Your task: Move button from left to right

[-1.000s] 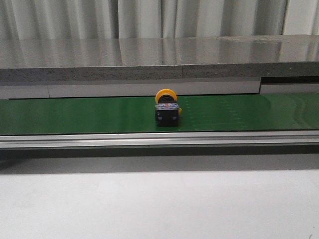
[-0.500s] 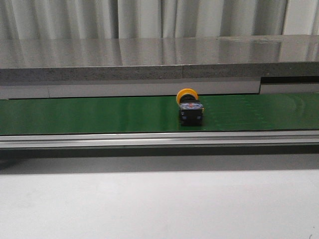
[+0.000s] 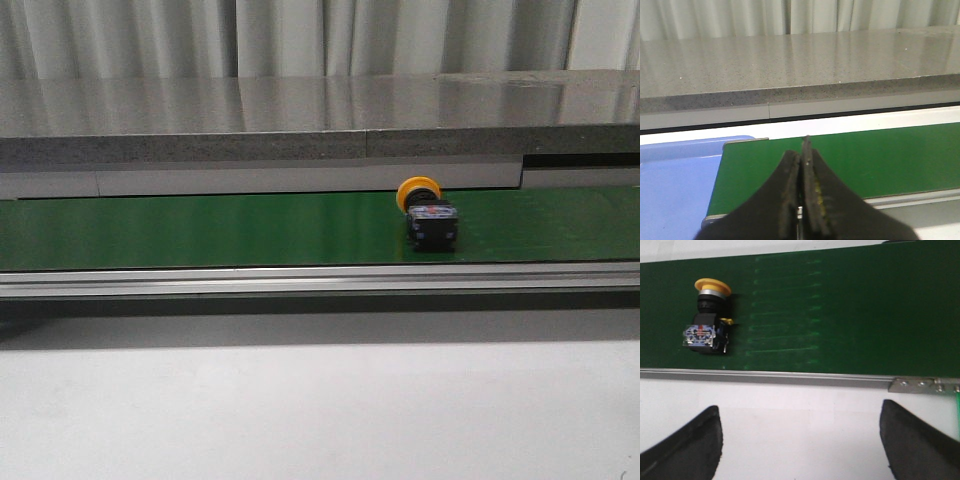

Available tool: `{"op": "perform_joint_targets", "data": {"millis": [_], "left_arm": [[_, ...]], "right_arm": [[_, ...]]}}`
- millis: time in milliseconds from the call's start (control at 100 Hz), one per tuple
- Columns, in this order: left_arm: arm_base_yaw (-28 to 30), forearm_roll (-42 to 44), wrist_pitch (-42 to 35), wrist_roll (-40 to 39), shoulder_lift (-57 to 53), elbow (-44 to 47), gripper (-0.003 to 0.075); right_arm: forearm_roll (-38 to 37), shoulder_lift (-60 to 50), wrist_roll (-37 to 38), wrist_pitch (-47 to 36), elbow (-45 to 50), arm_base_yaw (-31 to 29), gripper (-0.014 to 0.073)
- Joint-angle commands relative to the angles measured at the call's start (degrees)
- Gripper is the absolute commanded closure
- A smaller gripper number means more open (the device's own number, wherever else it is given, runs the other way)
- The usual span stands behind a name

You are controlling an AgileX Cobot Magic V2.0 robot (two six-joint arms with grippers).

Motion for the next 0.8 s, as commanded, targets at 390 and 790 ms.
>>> {"op": "perform_joint_targets", "data": {"millis": [390,790], "left_arm": [[-0.6,-0.6,-4.7,-0.1,0.3,-1.6,0.0741],[-0.6,-0.6,-4.7,-0.1,0.3,-1.6,0.0741]], "right_arm": [[-0.4,20.8,-3.3,-4.8,-14.4,7.8,-0.0038],[-1.8,31.4,-3.8,-5.2,-21.2,7.8,-0.0038]]}}
